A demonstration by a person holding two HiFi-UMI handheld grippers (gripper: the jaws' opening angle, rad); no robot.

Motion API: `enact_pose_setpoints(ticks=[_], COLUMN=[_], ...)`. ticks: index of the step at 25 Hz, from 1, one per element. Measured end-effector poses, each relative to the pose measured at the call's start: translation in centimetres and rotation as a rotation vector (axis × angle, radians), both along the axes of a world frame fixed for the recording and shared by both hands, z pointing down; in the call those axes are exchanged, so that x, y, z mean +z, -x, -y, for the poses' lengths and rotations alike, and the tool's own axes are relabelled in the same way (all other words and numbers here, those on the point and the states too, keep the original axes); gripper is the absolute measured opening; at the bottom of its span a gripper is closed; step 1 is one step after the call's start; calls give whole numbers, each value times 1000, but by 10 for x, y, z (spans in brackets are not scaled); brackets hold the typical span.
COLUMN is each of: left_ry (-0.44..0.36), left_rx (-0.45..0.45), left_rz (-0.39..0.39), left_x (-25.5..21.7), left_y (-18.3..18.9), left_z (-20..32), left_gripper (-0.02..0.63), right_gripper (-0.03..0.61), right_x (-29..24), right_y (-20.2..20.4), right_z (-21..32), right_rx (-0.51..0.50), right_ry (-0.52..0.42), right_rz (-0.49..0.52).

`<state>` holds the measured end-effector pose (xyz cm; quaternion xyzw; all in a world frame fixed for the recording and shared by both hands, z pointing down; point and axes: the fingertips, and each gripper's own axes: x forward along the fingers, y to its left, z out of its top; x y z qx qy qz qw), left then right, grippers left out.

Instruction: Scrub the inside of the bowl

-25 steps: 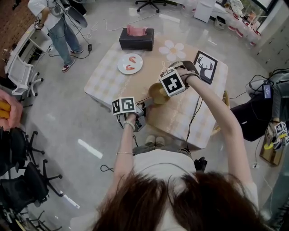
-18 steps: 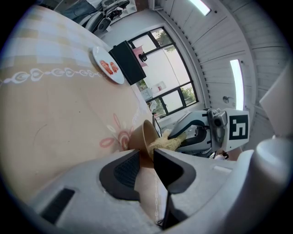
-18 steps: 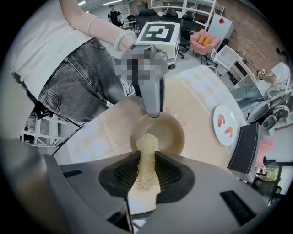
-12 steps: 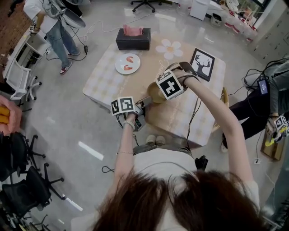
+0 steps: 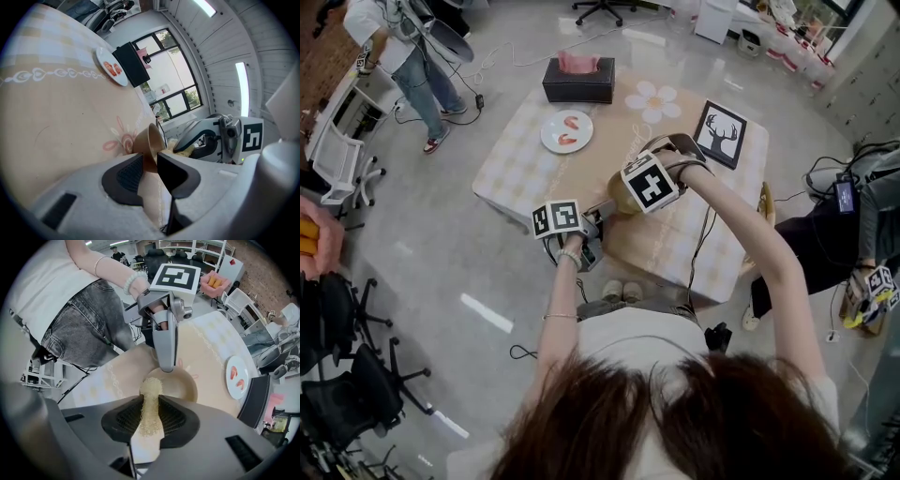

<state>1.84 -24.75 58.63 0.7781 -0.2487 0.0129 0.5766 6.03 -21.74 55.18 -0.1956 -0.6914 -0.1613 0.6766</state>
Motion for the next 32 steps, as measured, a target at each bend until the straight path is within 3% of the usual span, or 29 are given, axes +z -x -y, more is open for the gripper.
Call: enact_pose_setpoints(ticks=[32], left_ry=[7], left_rx=[21], left_rz=[-36], left_x=[-4], left_y=[8], left_z=[-2], left_gripper=[103], right_gripper=[91], right_x=[1], right_y=[32], right_z=[11], right_rx=[-7], right_ry=[13], right_rz=[68])
